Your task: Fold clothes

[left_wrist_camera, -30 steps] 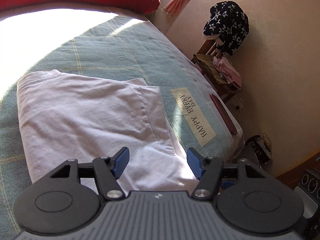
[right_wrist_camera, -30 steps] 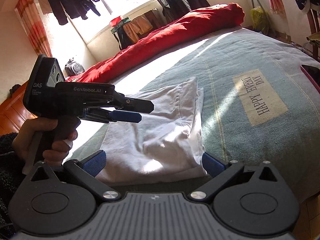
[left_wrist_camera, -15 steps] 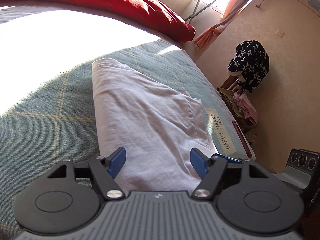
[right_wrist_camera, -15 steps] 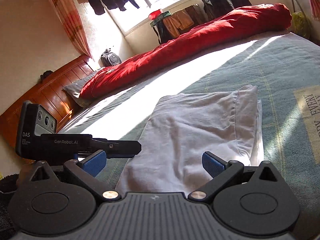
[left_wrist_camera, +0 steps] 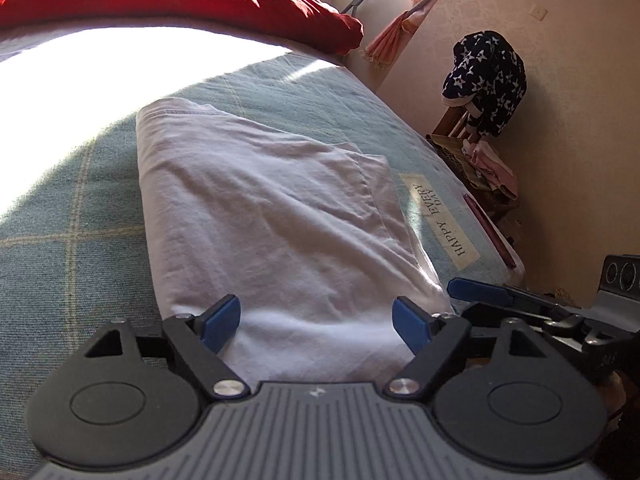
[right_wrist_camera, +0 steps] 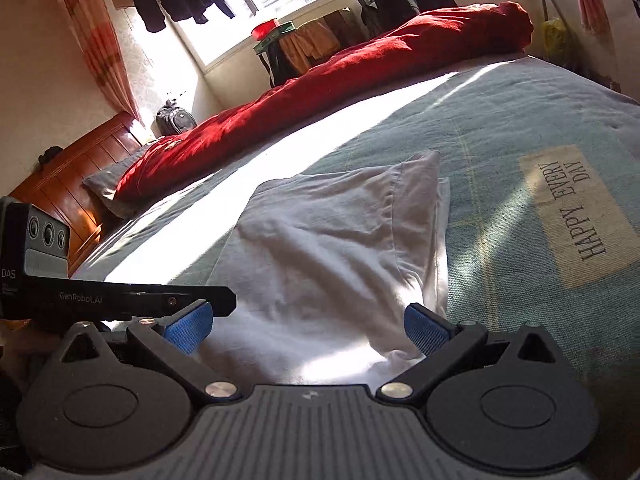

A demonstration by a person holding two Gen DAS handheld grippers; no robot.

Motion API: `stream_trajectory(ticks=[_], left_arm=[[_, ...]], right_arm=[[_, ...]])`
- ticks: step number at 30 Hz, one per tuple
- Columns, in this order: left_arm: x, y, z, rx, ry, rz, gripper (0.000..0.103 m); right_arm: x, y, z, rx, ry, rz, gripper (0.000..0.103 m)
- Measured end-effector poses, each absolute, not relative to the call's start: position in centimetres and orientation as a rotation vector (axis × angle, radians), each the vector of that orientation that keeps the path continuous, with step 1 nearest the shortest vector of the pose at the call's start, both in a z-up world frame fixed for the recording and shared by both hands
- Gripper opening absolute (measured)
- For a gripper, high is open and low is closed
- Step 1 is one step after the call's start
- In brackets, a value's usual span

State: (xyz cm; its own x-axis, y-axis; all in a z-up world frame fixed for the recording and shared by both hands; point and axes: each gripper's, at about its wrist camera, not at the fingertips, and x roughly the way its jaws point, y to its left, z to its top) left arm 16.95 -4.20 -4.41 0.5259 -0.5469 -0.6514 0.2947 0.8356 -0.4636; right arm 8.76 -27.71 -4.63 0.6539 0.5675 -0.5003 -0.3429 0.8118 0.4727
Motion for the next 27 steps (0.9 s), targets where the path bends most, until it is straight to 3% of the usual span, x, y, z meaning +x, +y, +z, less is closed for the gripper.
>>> stream_trajectory(ticks=[10, 24, 27], left_arm=[[19.7, -1.8, -1.0, -0.409, 0.765, -0.531, 0.083], [28.4, -3.5, -5.1, -0.397, 0.826, -0.563, 0.084], [30.0, -3.8, -5.2, -0.373, 0.822, -0.535, 0.084]], right_arm=[[14.5, -26.8, -2.9, 0.267, 0.640, 0.618, 0.103], [25.4, -25.2, -6.9, 0.042, 0.687, 0.493, 0.103], [27.0, -26.6, -7.6, 0.117, 0.726, 0.485, 0.103]])
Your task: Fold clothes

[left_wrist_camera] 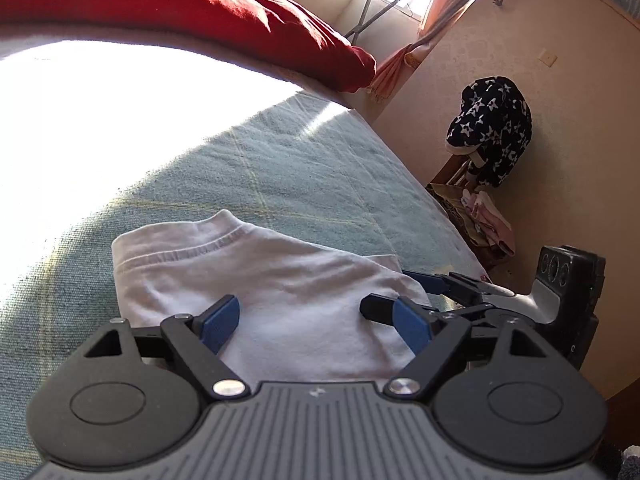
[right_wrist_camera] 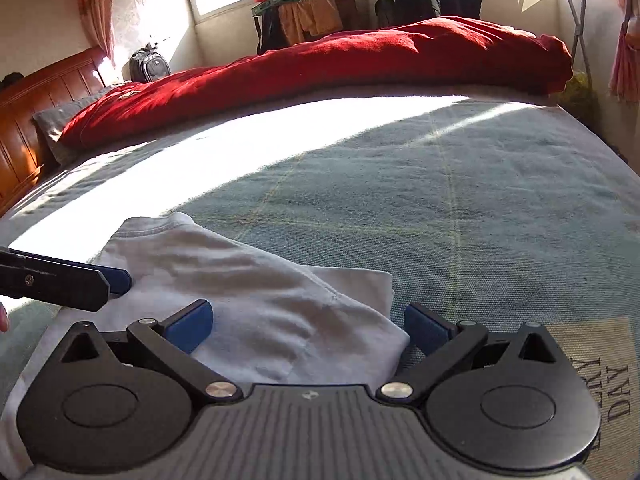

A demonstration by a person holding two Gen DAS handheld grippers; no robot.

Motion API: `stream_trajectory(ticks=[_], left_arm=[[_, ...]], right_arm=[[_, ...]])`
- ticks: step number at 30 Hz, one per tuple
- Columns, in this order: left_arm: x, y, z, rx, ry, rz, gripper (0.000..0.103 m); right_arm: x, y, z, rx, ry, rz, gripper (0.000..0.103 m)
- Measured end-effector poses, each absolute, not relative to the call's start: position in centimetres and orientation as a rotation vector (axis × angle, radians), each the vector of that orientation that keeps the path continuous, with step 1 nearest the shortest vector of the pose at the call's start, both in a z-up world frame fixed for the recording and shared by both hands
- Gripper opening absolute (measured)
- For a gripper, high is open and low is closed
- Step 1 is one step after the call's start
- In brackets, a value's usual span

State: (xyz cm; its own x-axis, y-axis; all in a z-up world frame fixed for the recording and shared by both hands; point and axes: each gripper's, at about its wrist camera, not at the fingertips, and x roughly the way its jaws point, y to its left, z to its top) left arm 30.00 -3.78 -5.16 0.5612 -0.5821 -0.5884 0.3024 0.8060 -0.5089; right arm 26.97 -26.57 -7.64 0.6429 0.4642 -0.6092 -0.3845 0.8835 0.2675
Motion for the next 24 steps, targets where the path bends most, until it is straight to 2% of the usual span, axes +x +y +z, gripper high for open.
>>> stream_trajectory(ticks=[5, 9, 15, 24], left_arm=[[29.9, -4.0, -3.7, -0.334, 0.785, -0.528, 0.084], [30.5, -4.4, -4.5, -0.329, 0.821, -0.540, 0.087], [33.6, -4.9, -5.0, -0.314, 0.848, -0.499, 0.086], [25.7, -4.0, -0.5, -0.202, 0.784, -0.452, 0.087]], right_arm=[[24.4, -28.2, -5.4, 0.203, 0.670, 0.509, 0.103], [21.4, -28.3, -3.9, 0.248, 0.644, 0.550, 0.103], [19.2, -27.5, -4.3, 0.263, 0.682, 0.536, 0.103], [16.8, -27.8, -3.2, 0.293, 0.737, 0.435, 0.103]])
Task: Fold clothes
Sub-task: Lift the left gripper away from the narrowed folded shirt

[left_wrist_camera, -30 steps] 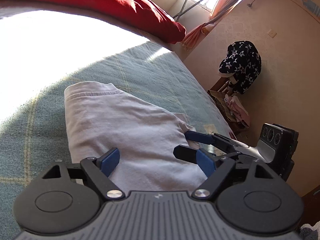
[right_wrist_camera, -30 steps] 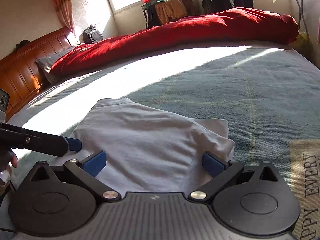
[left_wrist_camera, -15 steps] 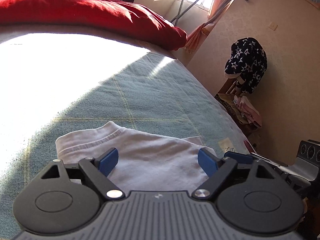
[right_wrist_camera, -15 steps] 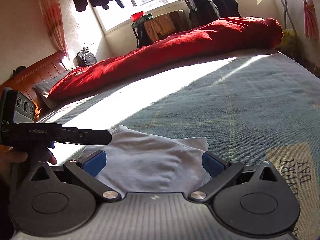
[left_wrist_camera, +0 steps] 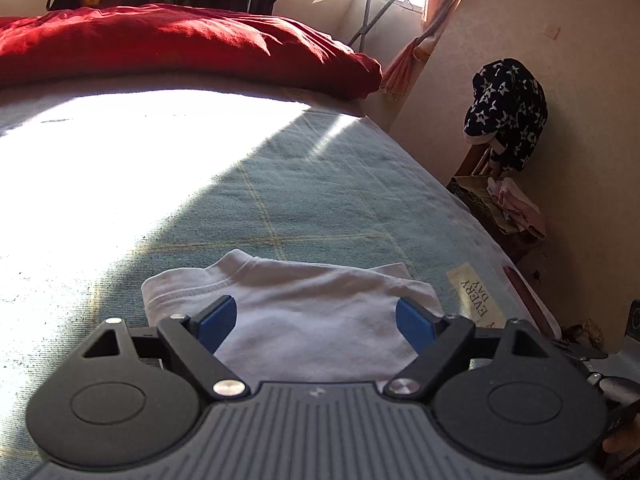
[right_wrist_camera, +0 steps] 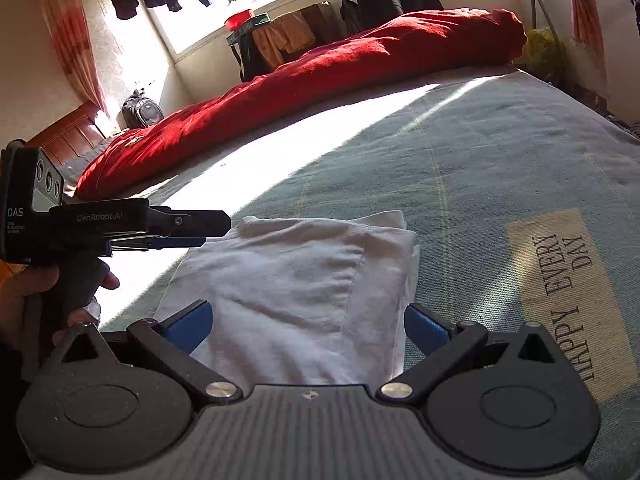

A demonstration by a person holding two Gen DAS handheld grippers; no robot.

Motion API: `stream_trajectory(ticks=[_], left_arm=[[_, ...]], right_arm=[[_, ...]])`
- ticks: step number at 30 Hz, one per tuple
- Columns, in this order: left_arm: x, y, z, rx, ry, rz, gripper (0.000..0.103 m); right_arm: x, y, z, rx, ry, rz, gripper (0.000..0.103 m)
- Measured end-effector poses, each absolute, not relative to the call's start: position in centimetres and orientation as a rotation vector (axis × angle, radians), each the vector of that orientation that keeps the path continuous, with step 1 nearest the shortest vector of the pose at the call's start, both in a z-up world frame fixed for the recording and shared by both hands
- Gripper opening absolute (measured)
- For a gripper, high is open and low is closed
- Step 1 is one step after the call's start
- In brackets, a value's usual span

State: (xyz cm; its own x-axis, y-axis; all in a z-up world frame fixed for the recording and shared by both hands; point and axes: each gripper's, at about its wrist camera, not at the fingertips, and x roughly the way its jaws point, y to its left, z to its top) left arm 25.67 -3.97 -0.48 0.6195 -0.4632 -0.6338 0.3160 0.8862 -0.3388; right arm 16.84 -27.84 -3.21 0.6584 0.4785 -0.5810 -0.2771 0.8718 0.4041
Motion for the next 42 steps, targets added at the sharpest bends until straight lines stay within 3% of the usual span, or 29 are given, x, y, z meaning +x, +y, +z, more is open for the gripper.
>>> stream_trajectory(ticks=[3, 21, 24, 32, 42], left_arm=[[22.4, -3.3, 0.4, -0.193, 0.775, -0.427, 0.092], [13.8, -3.2, -5.1, -0.259, 0.949, -0.380, 0.095], [11.9, -3.0, -4.0, -0.234, 0.891, -0.389, 0.095], [13.3, -3.6, -0.1, -0.240, 0.741, -0.434, 0.095], [13.0, -4.7, -5.4, -0.306, 0.899, -0.482, 0.095]], right_arm=[[15.2, -27.7, -2.3, 0.293, 0.744, 0.422, 0.103], [6.9, -26.8, -0.7, 0.283, 0.767, 0.368, 0.103], [6.5, -26.7, -0.5, 0.281, 0.763, 0.368, 0.103], [5.6, -26.4, -0.2, 0.273, 0.754, 0.379, 0.103], [4.6, -27.4, -0.7, 0.295, 0.757, 0.369, 0.103]])
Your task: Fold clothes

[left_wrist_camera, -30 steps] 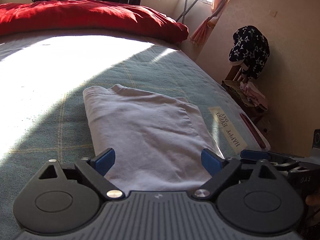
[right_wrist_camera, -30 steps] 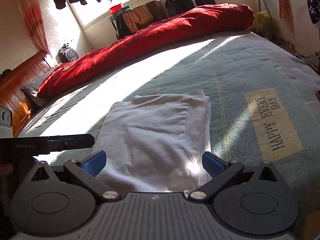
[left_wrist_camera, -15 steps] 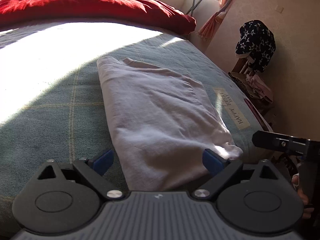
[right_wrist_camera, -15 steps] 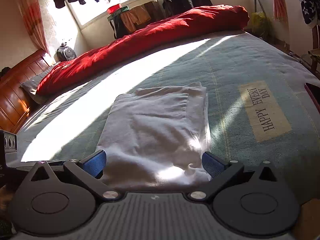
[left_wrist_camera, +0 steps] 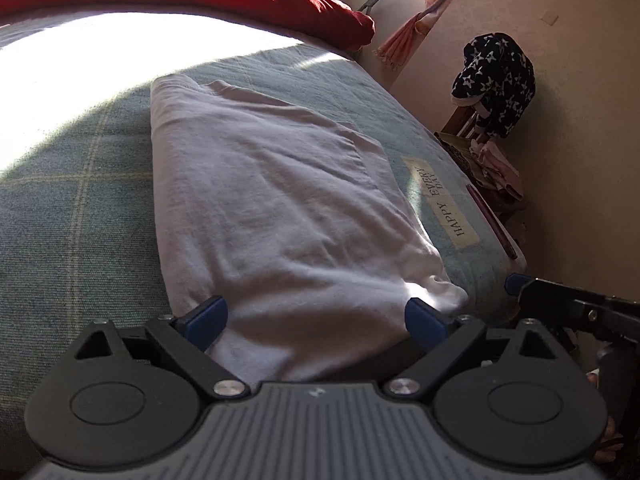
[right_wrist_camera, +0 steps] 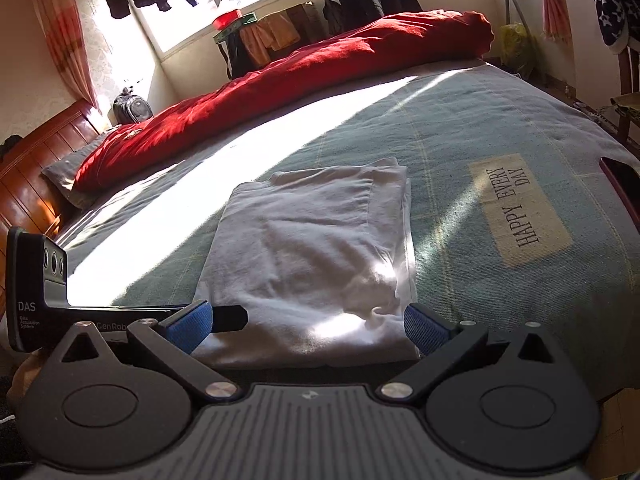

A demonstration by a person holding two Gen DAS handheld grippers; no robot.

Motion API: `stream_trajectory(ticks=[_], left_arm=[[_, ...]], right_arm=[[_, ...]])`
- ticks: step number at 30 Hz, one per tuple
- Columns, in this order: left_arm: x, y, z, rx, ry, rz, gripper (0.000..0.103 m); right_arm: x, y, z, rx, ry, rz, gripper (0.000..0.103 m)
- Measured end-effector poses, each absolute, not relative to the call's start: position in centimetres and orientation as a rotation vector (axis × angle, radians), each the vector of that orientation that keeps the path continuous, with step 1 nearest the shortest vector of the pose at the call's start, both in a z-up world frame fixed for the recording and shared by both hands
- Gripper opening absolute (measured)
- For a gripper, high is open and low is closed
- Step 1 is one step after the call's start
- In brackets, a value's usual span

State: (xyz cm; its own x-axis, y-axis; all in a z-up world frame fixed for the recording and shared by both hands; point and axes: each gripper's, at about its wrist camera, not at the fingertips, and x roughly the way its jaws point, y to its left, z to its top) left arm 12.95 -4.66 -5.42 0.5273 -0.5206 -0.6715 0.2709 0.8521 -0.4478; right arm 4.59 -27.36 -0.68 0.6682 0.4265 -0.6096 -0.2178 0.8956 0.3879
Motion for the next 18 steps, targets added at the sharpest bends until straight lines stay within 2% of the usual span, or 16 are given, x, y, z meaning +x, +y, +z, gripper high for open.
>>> stream_trajectory(ticks=[8, 18], left_arm=[[10.4, -1.1, -1.9, -0.291, 0.794, -0.343, 0.095], [9.6, 2.4, -0.9, -0.257, 0.795, -0.104, 0.095]], right_arm=[[5.9, -26.8, -1.8, 0.366, 0.730, 0.502, 0.103], [9.0, -17.9, -3.6, 0.239, 0.641, 0.747, 0.103]])
